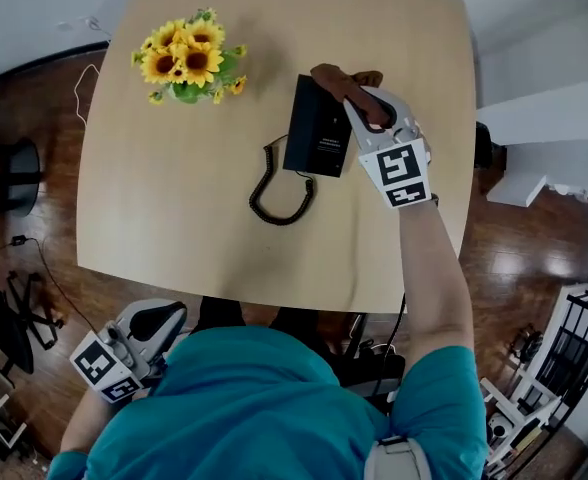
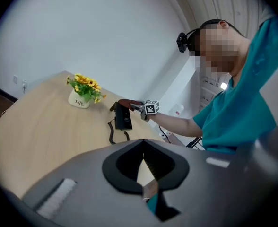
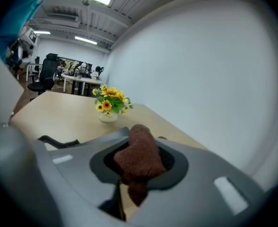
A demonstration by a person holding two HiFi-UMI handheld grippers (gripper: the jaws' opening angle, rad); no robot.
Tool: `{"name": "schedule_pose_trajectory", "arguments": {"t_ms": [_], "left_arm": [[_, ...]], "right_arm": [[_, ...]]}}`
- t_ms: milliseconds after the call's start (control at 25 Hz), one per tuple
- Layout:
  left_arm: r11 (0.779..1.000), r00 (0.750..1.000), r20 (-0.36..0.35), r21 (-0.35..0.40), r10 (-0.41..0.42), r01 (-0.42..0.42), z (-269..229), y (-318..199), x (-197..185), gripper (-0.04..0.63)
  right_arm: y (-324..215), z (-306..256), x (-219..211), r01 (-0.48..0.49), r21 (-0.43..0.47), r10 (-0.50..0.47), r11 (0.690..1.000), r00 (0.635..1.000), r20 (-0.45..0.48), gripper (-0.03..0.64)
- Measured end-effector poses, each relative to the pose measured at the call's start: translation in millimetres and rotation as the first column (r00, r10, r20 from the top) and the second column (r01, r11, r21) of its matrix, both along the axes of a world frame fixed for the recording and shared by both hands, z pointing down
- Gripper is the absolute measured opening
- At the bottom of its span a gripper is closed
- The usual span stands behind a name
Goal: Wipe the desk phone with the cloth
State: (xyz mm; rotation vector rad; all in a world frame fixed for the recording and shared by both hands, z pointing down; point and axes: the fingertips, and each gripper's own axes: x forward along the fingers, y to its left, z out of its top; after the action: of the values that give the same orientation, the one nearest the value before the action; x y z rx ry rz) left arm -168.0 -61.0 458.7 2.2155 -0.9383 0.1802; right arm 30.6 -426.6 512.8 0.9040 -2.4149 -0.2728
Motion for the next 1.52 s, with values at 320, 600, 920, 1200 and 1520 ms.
{"name": "schedule_pose_trajectory", "arguments": {"t_ms": [320, 600, 920, 1200, 1520], "left_arm": [[0.999, 1.0, -0.005, -0.042, 0.002, -0.002, 24.1, 2.9, 0.3, 0.006], [0.999, 1.0, -0.009, -0.036, 0.026, -0.026, 22.1, -5.6, 12.3, 0.006], [0.999, 0.999, -0.012, -0.044, 0.031, -0.032, 24.9, -9.6, 18.7, 0.006], [0.999, 1.0, -0.01, -0.042, 0.026, -0.026, 21.2, -7.8, 21.4, 0.006], [0.999, 1.0, -0.001, -0.046, 0.01, -0.01, 22.4, -1.4, 16.2, 0.006]], "right_arm": [[0.3, 36.8, -4.0, 0.01, -0.021, -0.01, 1.0, 0.999, -0.039, 0.089], [72.0, 71.7, -2.7, 0.11, -0.087, -0.12, 0.99, 0.986, -0.114, 0.089], [161.1, 111.1, 6.3, 0.191, -0.231, -0.22, 0.954, 0.969, -0.109, 0.089], [59.1, 6.4, 13.5, 0.043, -0.063, -0.037, 0.997, 0.995, 0.091, 0.088], [-1.2, 34.4, 1.7, -0.043, 0.04, 0.048, 0.998, 0.99, -0.132, 0.089]]}}
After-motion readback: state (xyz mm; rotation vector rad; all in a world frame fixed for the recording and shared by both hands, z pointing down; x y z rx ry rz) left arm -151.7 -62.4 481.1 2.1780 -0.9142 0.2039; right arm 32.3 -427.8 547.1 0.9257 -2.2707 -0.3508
